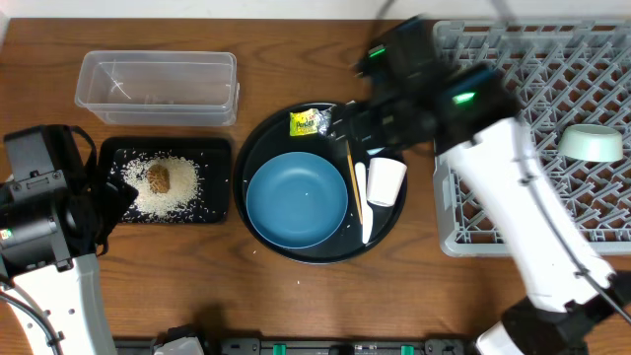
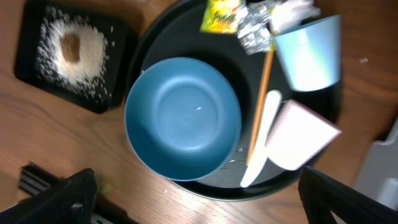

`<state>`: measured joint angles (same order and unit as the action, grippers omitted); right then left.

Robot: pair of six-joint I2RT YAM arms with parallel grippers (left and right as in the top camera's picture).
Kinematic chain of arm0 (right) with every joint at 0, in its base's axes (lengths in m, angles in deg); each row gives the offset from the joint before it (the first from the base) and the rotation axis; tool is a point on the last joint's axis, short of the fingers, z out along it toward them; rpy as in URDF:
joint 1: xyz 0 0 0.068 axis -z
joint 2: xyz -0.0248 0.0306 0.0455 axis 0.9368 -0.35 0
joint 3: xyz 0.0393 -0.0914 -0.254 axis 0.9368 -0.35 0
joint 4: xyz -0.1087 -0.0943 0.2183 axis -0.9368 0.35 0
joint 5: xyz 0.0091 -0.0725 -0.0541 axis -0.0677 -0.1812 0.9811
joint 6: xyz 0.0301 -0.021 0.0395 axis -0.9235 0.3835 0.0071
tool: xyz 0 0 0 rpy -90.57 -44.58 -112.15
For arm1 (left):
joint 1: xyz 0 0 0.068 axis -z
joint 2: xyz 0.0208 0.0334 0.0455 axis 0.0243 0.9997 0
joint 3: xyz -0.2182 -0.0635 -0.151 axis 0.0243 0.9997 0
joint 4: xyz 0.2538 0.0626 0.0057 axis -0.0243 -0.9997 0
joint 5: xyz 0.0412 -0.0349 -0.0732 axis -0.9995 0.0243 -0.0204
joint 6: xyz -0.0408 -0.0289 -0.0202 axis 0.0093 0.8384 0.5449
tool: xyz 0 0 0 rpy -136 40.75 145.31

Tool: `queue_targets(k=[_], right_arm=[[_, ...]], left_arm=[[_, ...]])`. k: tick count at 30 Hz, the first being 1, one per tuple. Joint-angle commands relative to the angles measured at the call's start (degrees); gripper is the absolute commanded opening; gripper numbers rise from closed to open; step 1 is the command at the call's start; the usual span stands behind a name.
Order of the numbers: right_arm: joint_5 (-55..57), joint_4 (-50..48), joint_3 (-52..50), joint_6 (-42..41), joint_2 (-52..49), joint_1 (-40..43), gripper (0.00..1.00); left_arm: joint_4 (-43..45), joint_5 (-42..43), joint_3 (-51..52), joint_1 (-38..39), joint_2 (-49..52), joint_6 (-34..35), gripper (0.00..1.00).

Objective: Sort waste into correct bins and load items into the dishwasher rack

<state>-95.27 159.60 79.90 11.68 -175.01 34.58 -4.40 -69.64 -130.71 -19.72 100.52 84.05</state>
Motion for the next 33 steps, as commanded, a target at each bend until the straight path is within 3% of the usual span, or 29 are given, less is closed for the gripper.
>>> queue_targets(k=[1, 7, 18, 29, 33], right_arm=[[8.07, -0.11, 0.35, -7.45, -5.62, -5.01, 0.97], [7.89, 4.9, 0.35, -16.41, -15.69, -8.35, 0.86], [10.4, 7.26, -0.46, -18.34, -21.18, -12.7, 0.87], [11.65, 7.39, -9.68, -23.58, -21.27, -12.5, 0.89], [9.4, 3.3, -14.56, -24.06, -21.27, -12.5, 0.88]], left_arm=[[-0.17, -1.14, -0.24, -0.31, 0.24, 0.24, 0.98], [-0.17, -1.14, -0.24, -0.31, 0.22, 0.26, 0.98], [-0.17, -1.14, -0.24, -0.31, 0.24, 0.24, 0.98], [-0.17, -1.14, -0.24, -0.31, 0.24, 0.24, 0.98], [-0.17, -1.14, -0.24, -0.31, 0.24, 0.26, 0.98]])
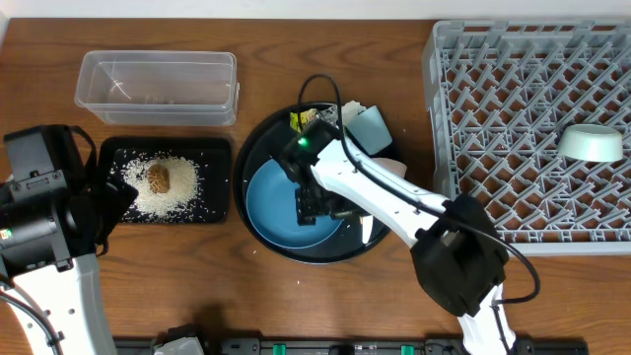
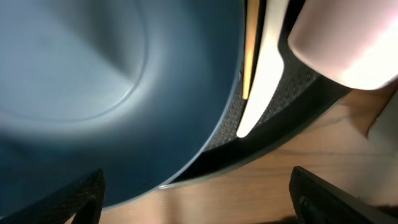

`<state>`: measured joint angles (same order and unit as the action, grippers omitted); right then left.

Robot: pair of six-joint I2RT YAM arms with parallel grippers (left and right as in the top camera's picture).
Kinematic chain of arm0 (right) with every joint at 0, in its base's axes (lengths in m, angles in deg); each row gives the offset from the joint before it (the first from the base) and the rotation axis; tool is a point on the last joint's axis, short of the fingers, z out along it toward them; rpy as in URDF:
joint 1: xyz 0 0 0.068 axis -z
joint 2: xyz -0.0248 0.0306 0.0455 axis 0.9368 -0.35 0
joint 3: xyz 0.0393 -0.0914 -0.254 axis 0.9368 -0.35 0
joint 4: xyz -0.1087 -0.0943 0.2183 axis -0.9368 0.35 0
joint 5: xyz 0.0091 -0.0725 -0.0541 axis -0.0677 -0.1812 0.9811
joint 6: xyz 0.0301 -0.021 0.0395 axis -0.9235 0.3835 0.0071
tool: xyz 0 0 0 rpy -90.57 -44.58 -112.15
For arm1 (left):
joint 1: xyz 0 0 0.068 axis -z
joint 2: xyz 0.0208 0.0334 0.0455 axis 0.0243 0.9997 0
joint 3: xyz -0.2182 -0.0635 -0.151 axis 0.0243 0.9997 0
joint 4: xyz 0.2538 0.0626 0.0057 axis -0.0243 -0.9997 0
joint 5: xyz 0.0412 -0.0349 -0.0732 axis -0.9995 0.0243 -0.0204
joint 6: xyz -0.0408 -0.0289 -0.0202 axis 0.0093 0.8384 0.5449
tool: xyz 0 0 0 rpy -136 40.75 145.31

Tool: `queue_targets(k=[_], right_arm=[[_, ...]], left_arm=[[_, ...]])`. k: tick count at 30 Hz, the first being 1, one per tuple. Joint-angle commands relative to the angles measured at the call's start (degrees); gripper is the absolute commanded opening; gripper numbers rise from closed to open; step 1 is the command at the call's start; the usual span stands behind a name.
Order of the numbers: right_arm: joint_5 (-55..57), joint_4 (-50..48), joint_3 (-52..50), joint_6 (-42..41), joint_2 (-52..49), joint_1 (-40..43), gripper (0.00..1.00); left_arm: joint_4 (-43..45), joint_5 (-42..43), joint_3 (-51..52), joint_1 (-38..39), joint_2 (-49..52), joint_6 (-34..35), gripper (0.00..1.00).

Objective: Sort waste into correct bins and load items into the dishwasher rack
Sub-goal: 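Move the right gripper down toward the blue bowl on the round tray, then grasp the blue bowl rim with the right gripper and lift it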

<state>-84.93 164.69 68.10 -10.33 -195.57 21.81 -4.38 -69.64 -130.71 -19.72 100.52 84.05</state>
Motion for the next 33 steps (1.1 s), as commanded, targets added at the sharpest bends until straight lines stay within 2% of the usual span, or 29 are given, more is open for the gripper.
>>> queue_targets(k=[1, 5, 9, 14, 17, 23, 24, 33], right_arm=[[-2.08, -3.37, -3.91, -2.01, -0.7, 0.2, 0.88], [-5.01, -8.96, -7.58, -2.03, -0.7, 0.13, 0.85], [-5.4, -12.11, -9.84, -2.05, -0.72, 0.15, 0.76], [-5.33, -13.44, -10.56, -1.92, -0.7, 0.39, 0.44], [-5.38, -13.11, -9.88, -1.36, -0.66, 1.09, 0.36], [-6.29, -11.41, -7.3, 0.55, 0.15, 2.78, 0.04], [-6.27, -11.04, -6.86, 0.57, 0.31, 2.99, 0.01], [-6.27, -8.48, -4.2, 2.54, 1.84, 5.11, 0.01]], left_arm=[[-0.2, -1.14, -0.24, -0.31, 0.24, 0.24, 0.98], [-0.2, -1.14, -0.24, -0.31, 0.24, 0.24, 0.98], [-0.2, -1.14, -0.24, -0.31, 0.24, 0.24, 0.98], [-0.2, -1.14, -0.24, -0.31, 0.22, 0.26, 0.98], [-0.2, -1.14, -0.24, -0.31, 0.24, 0.24, 0.98], [-0.2, -1.14, -0.24, -0.31, 0.24, 0.24, 0.98], [-0.2, -1.14, -0.24, -0.31, 0.24, 0.26, 0.98], [-0.2, -1.14, -0.24, -0.31, 0.22, 0.24, 0.98]])
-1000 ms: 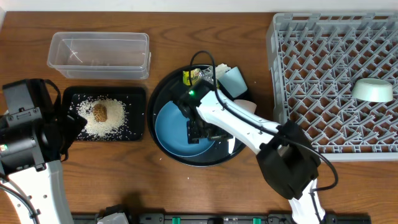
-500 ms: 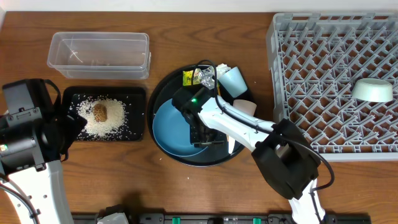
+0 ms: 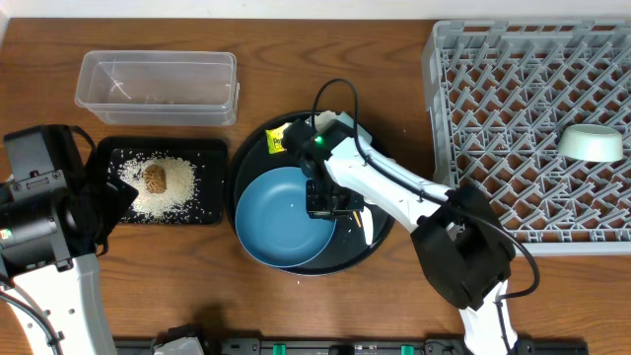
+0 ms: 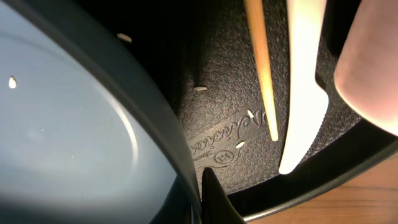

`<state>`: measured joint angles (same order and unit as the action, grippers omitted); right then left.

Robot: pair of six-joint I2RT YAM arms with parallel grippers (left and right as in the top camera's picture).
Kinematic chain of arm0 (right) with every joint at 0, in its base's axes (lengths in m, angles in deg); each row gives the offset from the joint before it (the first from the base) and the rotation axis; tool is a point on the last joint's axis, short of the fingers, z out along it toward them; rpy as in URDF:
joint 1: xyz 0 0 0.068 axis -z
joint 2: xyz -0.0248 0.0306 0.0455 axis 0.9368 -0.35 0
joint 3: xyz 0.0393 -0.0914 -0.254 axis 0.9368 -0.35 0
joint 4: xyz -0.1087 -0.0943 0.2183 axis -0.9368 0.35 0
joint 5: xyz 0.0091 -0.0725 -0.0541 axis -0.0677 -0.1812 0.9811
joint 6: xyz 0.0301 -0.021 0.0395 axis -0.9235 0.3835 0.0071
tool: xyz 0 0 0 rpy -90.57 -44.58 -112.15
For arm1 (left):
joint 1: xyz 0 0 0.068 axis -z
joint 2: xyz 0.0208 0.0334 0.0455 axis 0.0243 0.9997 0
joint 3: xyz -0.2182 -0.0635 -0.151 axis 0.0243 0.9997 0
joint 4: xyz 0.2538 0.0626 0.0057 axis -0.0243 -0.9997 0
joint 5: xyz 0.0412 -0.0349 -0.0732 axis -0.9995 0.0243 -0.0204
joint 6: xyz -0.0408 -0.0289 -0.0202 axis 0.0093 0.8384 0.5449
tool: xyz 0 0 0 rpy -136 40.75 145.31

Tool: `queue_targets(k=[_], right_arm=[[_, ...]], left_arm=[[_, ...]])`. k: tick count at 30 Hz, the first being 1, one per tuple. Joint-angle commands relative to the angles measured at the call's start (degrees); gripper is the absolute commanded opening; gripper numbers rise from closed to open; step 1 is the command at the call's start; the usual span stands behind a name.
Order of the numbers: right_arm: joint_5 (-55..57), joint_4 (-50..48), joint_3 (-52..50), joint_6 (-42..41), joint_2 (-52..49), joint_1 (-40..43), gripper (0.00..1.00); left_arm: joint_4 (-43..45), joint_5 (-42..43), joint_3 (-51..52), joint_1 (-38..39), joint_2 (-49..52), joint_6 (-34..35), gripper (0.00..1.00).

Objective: Sort waste into correct bins and load items into the dishwasher rack
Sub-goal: 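Grasp the blue bowl rim with the right gripper and lift it, then carry the blue bowl right over the dish rack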

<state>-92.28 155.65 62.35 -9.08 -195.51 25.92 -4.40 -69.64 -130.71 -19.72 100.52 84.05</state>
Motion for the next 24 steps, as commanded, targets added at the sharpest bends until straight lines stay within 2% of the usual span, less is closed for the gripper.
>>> queue_targets(k=[1, 4, 17, 24], right_arm=[[1.07, 0.63, 1.99, 1.86, 1.99, 1.22, 0.01], [1.09, 2.36, 4.5, 2.32, 3.21, 2.23, 0.01], [-0.5, 16.48, 25.64, 13.51, 10.8, 13.22, 0.01], [11.56, 22.64, 37.16, 17.22, 13.55, 26.4, 0.01]], left_arm=[[-0.17, -1.14, -0.24, -0.31, 0.22, 0.24, 0.98], [-0.17, -1.14, -0.24, -0.31, 0.24, 0.24, 0.98], [-0.17, -1.14, -0.24, -0.31, 0.24, 0.24, 0.98], [-0.17, -1.14, -0.24, -0.31, 0.22, 0.26, 0.98]])
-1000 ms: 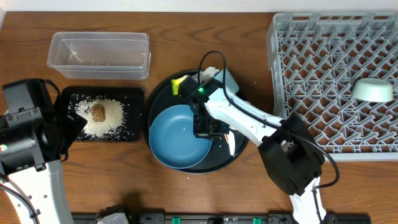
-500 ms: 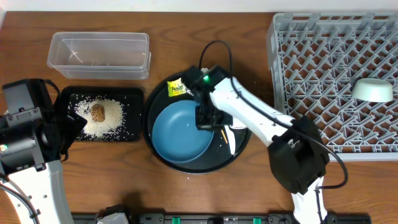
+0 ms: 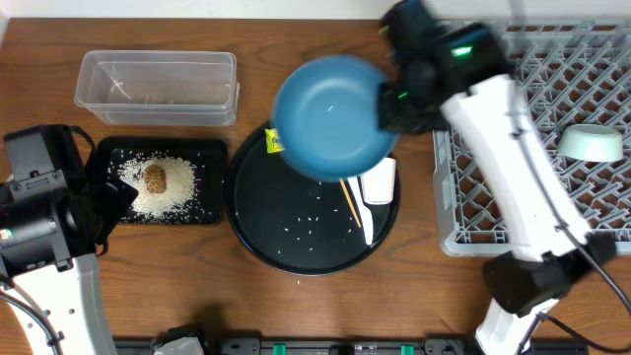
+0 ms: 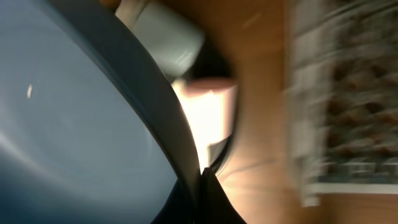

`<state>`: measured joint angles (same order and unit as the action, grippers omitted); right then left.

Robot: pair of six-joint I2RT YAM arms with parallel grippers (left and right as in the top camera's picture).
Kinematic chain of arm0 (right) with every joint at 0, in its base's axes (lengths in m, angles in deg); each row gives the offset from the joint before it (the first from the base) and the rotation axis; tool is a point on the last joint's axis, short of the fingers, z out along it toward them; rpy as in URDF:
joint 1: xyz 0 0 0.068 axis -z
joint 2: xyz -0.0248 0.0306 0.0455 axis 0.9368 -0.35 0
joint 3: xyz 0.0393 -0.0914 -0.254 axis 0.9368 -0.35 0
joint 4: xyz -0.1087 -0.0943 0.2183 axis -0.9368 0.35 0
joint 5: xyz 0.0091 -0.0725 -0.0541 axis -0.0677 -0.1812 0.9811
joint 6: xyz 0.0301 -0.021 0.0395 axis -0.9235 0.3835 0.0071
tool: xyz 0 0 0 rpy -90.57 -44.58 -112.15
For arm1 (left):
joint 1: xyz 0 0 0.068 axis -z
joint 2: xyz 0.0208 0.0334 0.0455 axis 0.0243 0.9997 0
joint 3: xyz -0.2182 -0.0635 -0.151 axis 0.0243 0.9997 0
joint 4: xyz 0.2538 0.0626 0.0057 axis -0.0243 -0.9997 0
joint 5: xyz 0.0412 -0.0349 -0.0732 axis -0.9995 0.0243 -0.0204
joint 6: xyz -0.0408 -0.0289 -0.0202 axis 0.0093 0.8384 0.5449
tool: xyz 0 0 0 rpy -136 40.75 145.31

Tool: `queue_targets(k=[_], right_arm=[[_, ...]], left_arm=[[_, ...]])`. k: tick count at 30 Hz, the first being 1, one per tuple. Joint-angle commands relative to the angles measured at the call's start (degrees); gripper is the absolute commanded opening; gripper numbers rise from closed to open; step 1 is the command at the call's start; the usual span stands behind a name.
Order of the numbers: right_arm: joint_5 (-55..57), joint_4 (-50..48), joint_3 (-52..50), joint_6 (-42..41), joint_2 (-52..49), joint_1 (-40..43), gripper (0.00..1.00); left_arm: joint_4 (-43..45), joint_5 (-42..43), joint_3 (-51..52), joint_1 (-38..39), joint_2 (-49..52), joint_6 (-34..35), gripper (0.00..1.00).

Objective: Sort waste into correct bins and load items into the dishwasher rack
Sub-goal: 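Carry the blue bowl right over the dish rack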

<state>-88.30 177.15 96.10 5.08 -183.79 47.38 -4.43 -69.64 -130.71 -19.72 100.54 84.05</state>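
Observation:
My right gripper (image 3: 386, 104) is shut on the rim of the blue bowl (image 3: 332, 115), which hangs in the air above the back of the round black tray (image 3: 286, 242). In the right wrist view the blue bowl (image 4: 74, 118) fills the left, its rim pinched at my right gripper (image 4: 200, 190). A white cup (image 3: 379, 181), a wooden chopstick (image 3: 349, 200) and a white knife (image 3: 367, 225) lie on the tray's right side. A yellow wrapper (image 3: 273, 141) peeks out behind the bowl. The grey dishwasher rack (image 3: 513, 197) stands at the right. My left gripper is hidden below its arm (image 3: 44, 197).
A clear plastic bin (image 3: 158, 87) stands at the back left. In front of it a black tray (image 3: 212, 182) holds rice and a brown lump (image 3: 158, 177). A pale green bowl (image 3: 592, 144) sits in the rack. Rice grains are scattered on the round tray.
The blue bowl was on the round tray with my right gripper shut on its right rim. Now the bowl is up in the air, further back and to the right, near the rack.
My right gripper was open above the tray's cups and wrapper. It was then low over the blue bowl's right side, then shut on the bowl's rim on the tray. The bowl now hangs lifted beside the rack. The left arm has stayed still.

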Motion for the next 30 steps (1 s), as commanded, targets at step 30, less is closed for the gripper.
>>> queue_targets(k=[30], right_arm=[[61.83, -6.38, 5.57, -5.51, -0.83, 32.65, 0.01]], left_arm=[[-0.15, -1.14, -0.24, -0.31, 0.22, 0.24, 0.98]])
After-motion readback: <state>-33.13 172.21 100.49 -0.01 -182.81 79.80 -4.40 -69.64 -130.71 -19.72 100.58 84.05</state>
